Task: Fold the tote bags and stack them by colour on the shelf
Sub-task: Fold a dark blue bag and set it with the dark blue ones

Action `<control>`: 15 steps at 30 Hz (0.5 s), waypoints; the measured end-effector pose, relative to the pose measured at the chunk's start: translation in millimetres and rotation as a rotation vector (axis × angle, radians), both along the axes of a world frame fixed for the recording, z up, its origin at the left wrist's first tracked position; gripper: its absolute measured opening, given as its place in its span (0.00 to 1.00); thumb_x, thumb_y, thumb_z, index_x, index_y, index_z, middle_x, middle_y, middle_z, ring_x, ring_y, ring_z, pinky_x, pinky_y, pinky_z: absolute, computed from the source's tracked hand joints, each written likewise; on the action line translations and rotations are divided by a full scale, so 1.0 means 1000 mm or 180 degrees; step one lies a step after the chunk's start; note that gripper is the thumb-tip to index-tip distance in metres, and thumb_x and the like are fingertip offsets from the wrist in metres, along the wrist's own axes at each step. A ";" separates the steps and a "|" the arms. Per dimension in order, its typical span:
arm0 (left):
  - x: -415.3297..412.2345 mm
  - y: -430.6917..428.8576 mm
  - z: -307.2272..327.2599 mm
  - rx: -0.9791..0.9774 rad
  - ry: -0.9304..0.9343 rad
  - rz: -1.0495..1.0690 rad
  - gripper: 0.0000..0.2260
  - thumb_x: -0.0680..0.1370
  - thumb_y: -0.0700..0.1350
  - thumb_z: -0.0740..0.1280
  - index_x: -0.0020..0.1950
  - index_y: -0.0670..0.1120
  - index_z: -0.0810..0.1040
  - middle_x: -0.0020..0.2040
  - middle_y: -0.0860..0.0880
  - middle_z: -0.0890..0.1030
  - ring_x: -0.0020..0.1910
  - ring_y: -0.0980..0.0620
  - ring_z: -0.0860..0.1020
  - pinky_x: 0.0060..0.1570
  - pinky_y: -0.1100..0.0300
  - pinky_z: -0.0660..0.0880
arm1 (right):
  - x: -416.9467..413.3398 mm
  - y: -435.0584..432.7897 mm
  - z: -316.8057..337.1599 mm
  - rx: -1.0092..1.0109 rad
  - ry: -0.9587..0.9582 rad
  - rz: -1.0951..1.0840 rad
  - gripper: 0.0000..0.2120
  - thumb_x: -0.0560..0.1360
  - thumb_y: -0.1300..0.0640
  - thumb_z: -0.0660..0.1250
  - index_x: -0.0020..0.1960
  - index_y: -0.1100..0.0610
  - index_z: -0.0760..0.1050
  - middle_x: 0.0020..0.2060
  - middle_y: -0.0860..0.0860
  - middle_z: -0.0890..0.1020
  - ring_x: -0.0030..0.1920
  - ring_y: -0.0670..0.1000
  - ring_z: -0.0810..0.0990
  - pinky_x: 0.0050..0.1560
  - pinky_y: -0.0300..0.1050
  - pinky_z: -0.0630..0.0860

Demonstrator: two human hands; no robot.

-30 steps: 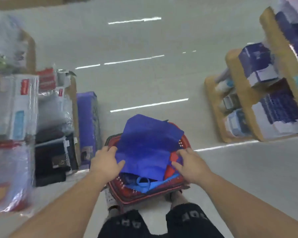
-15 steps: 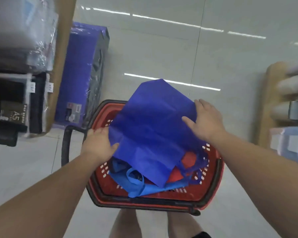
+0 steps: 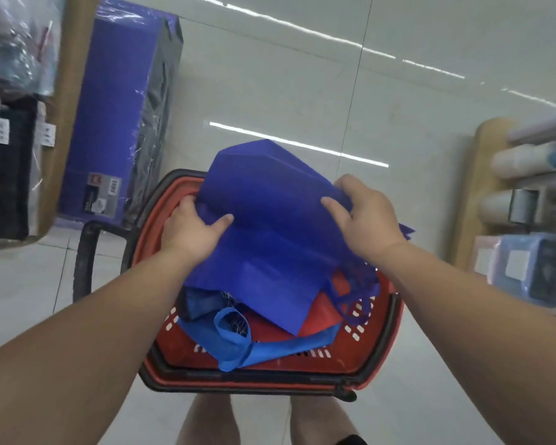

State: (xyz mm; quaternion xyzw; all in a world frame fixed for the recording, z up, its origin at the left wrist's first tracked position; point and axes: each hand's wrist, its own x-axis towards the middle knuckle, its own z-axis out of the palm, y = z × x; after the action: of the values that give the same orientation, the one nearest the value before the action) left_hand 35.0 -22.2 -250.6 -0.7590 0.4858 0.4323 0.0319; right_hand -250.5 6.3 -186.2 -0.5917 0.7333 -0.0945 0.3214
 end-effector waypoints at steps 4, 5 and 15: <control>0.008 -0.002 0.021 0.0072 0.0592 0.0476 0.41 0.60 0.72 0.70 0.68 0.54 0.72 0.57 0.50 0.79 0.57 0.44 0.80 0.58 0.45 0.78 | 0.003 0.001 0.045 0.0173 -0.0394 0.0289 0.06 0.82 0.51 0.64 0.55 0.51 0.77 0.40 0.47 0.82 0.42 0.52 0.79 0.47 0.49 0.76; 0.013 -0.002 0.028 0.0056 0.0670 0.0473 0.40 0.60 0.72 0.71 0.68 0.55 0.73 0.58 0.51 0.80 0.57 0.45 0.80 0.59 0.45 0.79 | 0.003 -0.002 0.064 0.0165 -0.0516 0.0229 0.06 0.82 0.52 0.64 0.54 0.51 0.78 0.42 0.47 0.83 0.44 0.51 0.80 0.49 0.48 0.76; 0.033 0.017 0.215 -0.0098 0.1523 0.1312 0.28 0.74 0.50 0.77 0.70 0.47 0.70 0.58 0.54 0.78 0.57 0.51 0.78 0.62 0.54 0.76 | 0.018 0.017 0.289 0.0240 -0.3016 -0.1752 0.09 0.83 0.58 0.63 0.58 0.58 0.80 0.57 0.58 0.84 0.55 0.56 0.83 0.58 0.54 0.80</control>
State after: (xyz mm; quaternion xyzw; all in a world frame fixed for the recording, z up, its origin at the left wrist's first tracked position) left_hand 68.1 -4.9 -35.8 -0.7186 0.3220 0.5886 -0.1831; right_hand -232.7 22.9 102.3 -0.2588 0.6389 -0.4049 0.6008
